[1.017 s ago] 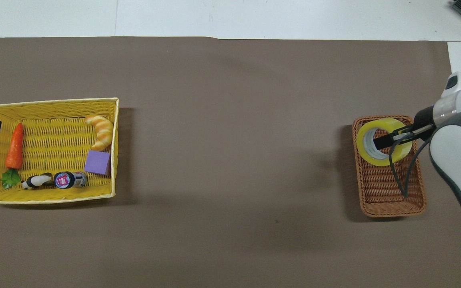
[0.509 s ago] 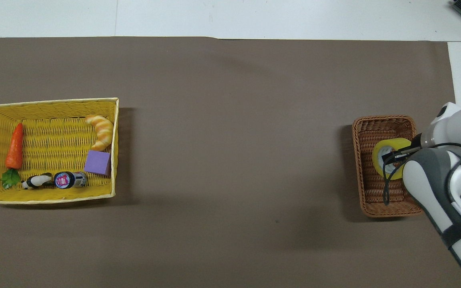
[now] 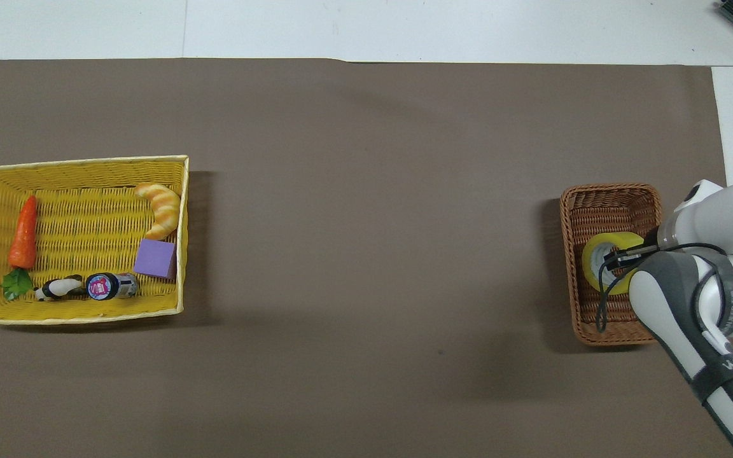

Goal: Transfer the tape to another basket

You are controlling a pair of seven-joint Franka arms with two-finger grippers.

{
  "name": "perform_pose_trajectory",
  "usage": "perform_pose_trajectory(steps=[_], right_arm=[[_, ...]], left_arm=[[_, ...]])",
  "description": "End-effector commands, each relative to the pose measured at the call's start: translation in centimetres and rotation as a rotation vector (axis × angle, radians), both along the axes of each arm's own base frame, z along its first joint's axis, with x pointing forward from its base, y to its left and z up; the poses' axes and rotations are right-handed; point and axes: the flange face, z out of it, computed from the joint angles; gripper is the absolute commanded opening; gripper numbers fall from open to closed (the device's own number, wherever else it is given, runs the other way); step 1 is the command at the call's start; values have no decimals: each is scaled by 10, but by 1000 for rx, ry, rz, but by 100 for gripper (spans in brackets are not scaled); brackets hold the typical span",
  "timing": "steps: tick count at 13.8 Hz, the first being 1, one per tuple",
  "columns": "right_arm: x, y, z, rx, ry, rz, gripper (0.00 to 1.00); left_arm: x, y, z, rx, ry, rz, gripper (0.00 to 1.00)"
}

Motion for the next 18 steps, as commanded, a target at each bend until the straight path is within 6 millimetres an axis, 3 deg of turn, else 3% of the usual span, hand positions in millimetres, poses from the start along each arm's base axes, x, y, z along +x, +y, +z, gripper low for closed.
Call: perform_pose_trajectory(steps=[1, 6, 10, 14, 18], right_arm=[[-2, -3, 28, -33, 3, -14, 100], [5, 0, 63, -42, -30, -11, 100], [18, 10, 105, -42, -70, -94, 100], [24, 35, 146, 14, -78, -205, 100], [26, 41, 187, 72, -92, -233, 100]], left_arm=[[-8, 1, 1, -14, 7, 7, 100], [-8, 2, 1, -14, 7, 9, 100], [-8, 2, 1, -14, 7, 9, 100], [-8, 3, 1, -14, 7, 10, 100], [-8, 2, 1, -14, 7, 9, 100]])
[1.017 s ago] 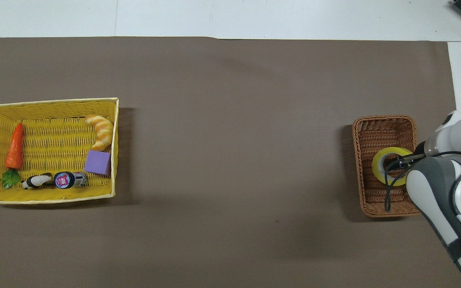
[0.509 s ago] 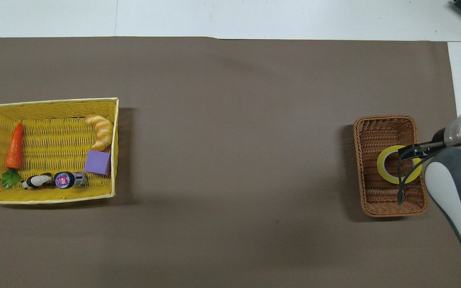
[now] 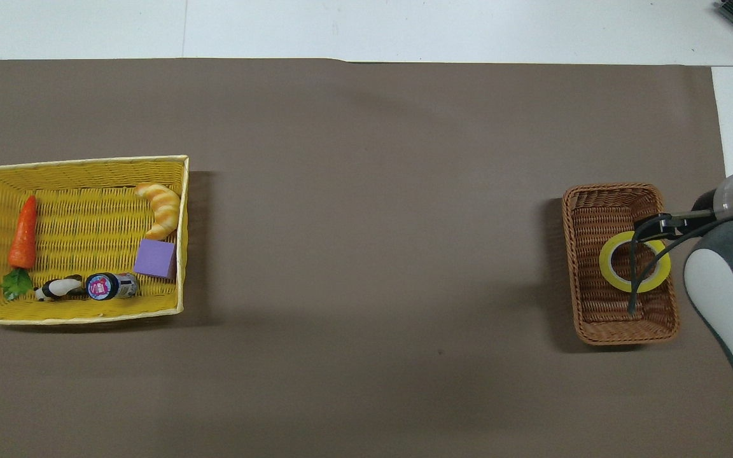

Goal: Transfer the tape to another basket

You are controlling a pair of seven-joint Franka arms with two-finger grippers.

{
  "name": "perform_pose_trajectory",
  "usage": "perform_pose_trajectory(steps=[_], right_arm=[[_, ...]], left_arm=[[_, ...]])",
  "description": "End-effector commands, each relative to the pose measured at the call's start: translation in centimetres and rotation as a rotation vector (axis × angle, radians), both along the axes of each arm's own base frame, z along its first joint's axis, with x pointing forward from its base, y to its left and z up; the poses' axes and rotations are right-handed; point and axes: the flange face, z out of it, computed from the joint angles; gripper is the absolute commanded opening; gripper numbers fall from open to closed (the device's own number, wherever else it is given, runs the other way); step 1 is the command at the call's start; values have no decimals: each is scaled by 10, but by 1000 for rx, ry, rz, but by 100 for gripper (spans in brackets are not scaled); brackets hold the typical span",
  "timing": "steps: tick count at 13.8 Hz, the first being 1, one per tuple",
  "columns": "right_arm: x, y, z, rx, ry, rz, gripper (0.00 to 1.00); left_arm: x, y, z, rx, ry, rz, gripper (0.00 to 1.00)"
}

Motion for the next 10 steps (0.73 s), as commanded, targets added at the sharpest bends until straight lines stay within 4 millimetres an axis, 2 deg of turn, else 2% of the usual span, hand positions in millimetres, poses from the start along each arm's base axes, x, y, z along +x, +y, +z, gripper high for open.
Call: perform_pose_trajectory(steps=[1, 3, 4, 10], right_arm=[[1, 0, 39, 23, -25, -29, 100], [-1, 2, 70, 22, -21, -28, 100], [-4, 11, 83, 22, -15, -13, 100], [-18, 16, 114, 61, 31, -6, 100]], left_arm=[[-8, 2, 1, -13, 7, 8, 100], [-8, 2, 1, -13, 7, 8, 100], [-8, 2, 1, -13, 7, 10, 100], [-8, 2, 1, -13, 7, 10, 100]])
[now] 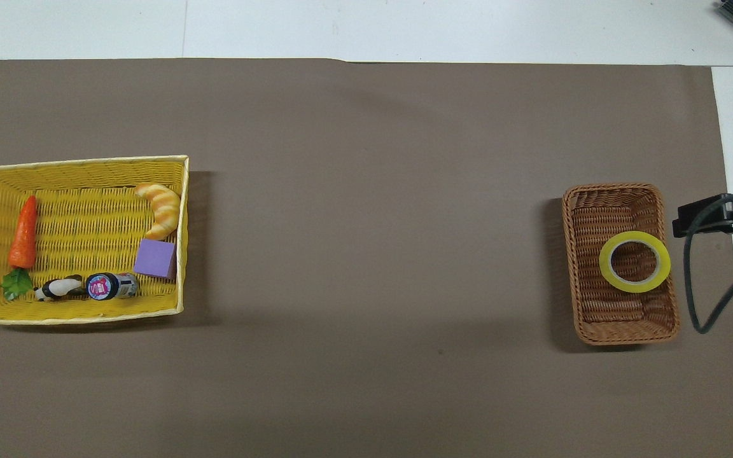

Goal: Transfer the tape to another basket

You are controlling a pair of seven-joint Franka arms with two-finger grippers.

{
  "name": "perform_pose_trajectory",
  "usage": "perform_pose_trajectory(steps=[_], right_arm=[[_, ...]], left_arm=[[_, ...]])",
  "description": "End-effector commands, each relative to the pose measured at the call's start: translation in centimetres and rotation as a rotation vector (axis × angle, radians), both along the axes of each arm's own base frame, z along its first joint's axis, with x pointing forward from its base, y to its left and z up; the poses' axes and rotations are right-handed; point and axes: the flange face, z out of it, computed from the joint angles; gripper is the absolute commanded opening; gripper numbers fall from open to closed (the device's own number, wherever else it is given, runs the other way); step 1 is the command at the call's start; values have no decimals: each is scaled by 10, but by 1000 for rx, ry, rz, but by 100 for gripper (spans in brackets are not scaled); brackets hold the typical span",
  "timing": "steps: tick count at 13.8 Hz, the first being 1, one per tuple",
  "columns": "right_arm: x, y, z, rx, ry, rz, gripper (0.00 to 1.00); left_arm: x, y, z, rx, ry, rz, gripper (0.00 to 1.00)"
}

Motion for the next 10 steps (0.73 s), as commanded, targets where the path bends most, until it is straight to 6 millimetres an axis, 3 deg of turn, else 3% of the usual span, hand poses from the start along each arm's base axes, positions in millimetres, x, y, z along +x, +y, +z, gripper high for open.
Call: perform_pose_trajectory(steps=[1, 10], right_arm=[[-1, 0, 12, 26, 0, -4, 100], [-2, 1, 16, 32, -15, -3, 100]], left_arm=[[-8, 1, 1, -13, 7, 8, 100], [-6, 0, 1, 0, 23, 6, 100]])
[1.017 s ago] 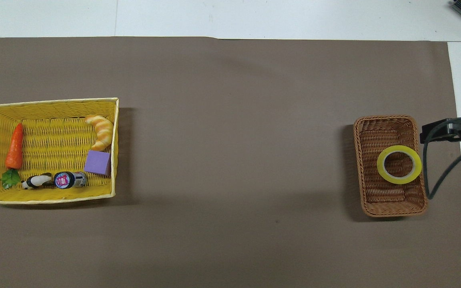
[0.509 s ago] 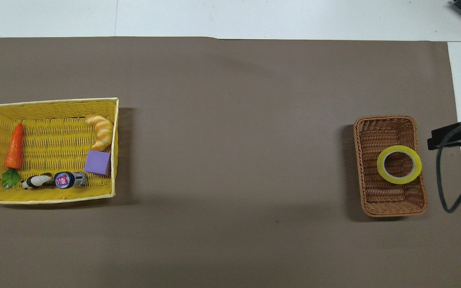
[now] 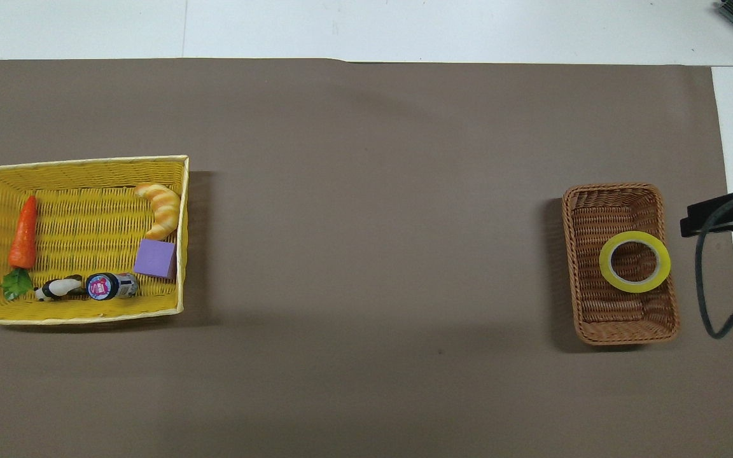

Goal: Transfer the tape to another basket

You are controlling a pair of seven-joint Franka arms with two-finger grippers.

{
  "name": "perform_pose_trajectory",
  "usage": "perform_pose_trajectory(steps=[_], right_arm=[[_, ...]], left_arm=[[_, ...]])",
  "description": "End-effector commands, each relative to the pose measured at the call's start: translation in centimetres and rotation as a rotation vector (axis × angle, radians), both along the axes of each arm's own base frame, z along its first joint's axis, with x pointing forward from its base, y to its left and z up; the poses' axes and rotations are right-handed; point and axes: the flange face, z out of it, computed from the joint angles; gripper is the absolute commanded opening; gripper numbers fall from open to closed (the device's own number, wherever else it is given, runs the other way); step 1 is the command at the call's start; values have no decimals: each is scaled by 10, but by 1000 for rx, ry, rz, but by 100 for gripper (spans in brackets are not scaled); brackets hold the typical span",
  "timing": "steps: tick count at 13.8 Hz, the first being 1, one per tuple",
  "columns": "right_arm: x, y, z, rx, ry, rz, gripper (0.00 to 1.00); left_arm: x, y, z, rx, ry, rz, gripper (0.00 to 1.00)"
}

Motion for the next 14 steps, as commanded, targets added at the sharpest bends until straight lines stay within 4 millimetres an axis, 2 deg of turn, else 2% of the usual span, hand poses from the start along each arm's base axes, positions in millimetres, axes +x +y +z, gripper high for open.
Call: perform_pose_trajectory(steps=[1, 8, 10, 14], right_arm=[[-1, 0, 4, 25, 0, -3, 100], [-1, 0, 3, 25, 1, -5, 100], [-1, 0, 3, 25, 0, -3, 100], [-1, 1, 3, 25, 2, -5, 100]], left_arm=[[-5, 4, 2, 1, 15, 14, 100], [-3, 4, 3, 2, -2, 16, 100], [-9, 1, 3, -3, 16, 7, 100], [-9, 3, 3, -4, 13, 10, 100]])
